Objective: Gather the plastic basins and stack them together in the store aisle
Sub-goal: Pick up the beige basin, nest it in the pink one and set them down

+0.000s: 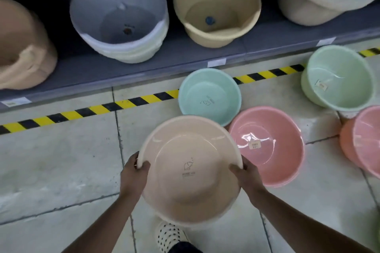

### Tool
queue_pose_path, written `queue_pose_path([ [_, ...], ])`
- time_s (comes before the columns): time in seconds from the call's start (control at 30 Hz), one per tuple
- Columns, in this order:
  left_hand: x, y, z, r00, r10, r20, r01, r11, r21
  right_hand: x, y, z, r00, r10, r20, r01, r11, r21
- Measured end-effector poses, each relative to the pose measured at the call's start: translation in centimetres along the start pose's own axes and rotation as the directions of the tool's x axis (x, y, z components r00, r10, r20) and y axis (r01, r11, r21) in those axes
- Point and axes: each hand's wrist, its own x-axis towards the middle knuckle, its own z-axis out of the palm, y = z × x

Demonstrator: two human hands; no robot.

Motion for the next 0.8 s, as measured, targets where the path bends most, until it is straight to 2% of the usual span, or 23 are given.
queue_pose_path([
  [0.2,2.7,11.4,-3.1,0.998,0.060,0.023,-0.061,0.997,0.038,0.6,-9.1,-2.1,1.000,-0.011,-0.025,0.012,0.999,0.053],
  [0.3,5.1,16.1,-2.7,0.996,0.076,0.041,-0.079,0.994,0.076,2.4,-12.8,-3.3,0.999,-0.007,-0.031,0.010,0.994,0.109],
  [0.43,9.1,20.3,-0.4,0.994,0.069,0.088,-0.078,0.992,0.102,7.0,-16.2,-4.4,0.997,-0.013,-0.078,0.019,0.996,0.086],
  [0.6,14.5,22.5,4.1,0.988,0.091,0.121,-0.102,0.991,0.089,13.9,-18.1,-4.3,0.988,-0.026,-0.151,0.038,0.996,0.075],
  [0.8,21.0,21.4,8.5,0.984,0.098,0.148,-0.117,0.984,0.133,21.5,-17.5,-3.0,0.981,-0.048,-0.189,0.047,0.999,-0.009],
])
